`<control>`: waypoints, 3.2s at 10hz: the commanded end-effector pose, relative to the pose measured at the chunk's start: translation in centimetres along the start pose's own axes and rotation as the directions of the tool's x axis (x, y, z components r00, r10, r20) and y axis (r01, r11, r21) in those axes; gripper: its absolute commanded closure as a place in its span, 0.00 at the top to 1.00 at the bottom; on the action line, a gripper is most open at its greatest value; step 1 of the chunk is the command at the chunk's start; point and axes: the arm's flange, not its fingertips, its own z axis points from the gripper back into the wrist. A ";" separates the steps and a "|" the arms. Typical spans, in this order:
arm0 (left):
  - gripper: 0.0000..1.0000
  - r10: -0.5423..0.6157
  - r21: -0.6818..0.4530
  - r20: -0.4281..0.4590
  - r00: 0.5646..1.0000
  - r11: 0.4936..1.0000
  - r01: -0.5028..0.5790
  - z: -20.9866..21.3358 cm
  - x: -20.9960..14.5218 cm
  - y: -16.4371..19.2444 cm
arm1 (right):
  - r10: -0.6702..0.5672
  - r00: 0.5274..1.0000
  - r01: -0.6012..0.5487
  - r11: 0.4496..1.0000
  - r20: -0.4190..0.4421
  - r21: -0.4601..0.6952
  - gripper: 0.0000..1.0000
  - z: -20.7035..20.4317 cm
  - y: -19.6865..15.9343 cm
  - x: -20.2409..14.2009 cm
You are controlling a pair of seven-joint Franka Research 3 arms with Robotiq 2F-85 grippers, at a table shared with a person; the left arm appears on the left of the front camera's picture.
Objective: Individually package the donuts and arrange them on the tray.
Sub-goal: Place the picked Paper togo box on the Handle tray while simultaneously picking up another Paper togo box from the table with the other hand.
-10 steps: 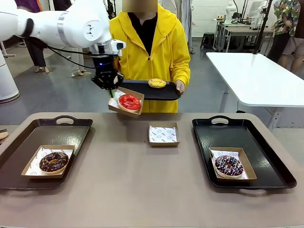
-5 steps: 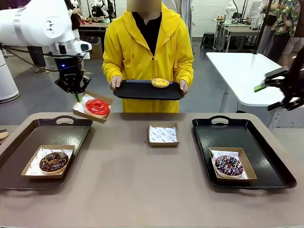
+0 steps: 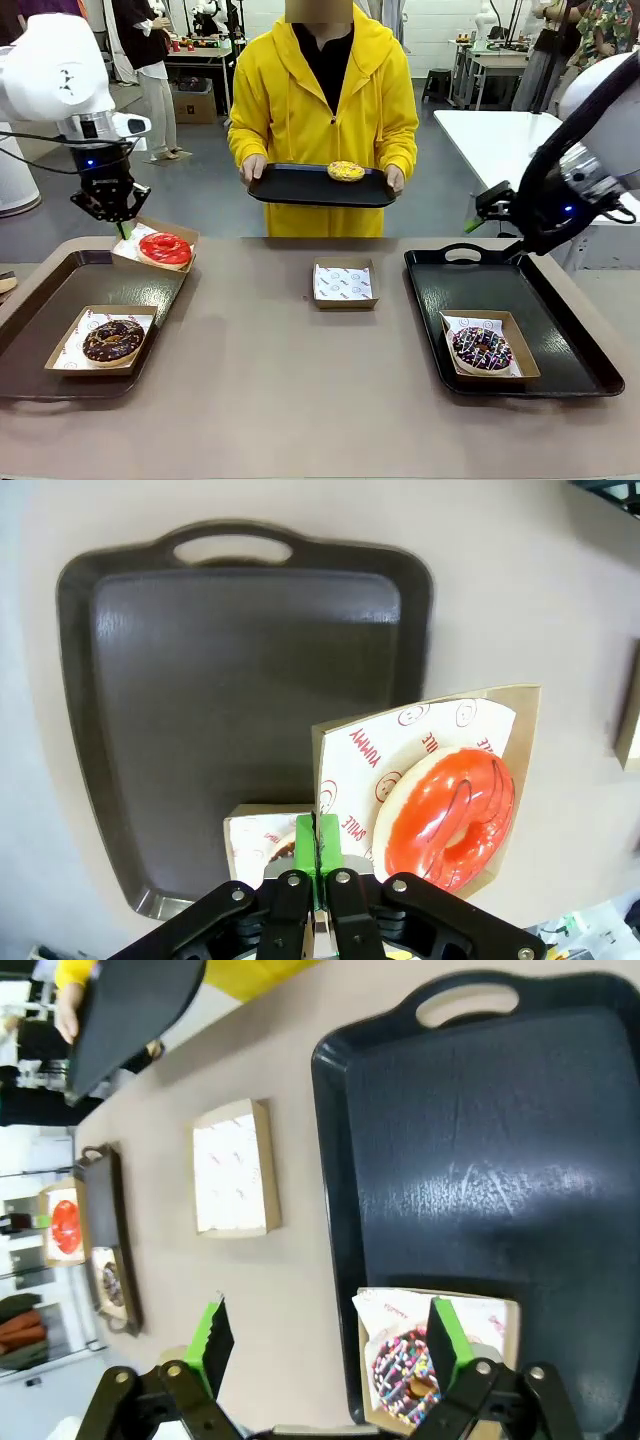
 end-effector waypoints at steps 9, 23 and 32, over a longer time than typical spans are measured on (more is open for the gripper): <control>0.01 0.058 -0.004 -0.021 0.998 0.998 -0.058 -1.1 0.1 3.2 | 0.011 1.000 -0.011 1.000 -0.014 -0.006 1.00 -0.9 0.4 -0.5; 0.01 -0.097 0.177 0.004 0.995 0.980 0.095 -3.4 1.2 8.7 | -0.037 0.999 0.043 0.927 0.023 -0.372 1.00 -11.1 13.6 4.7; 0.01 -0.060 0.130 0.042 0.997 0.990 0.054 -5.5 4.4 9.1 | -0.001 0.999 -0.027 0.859 -0.054 -0.512 1.00 -20.3 14.4 4.0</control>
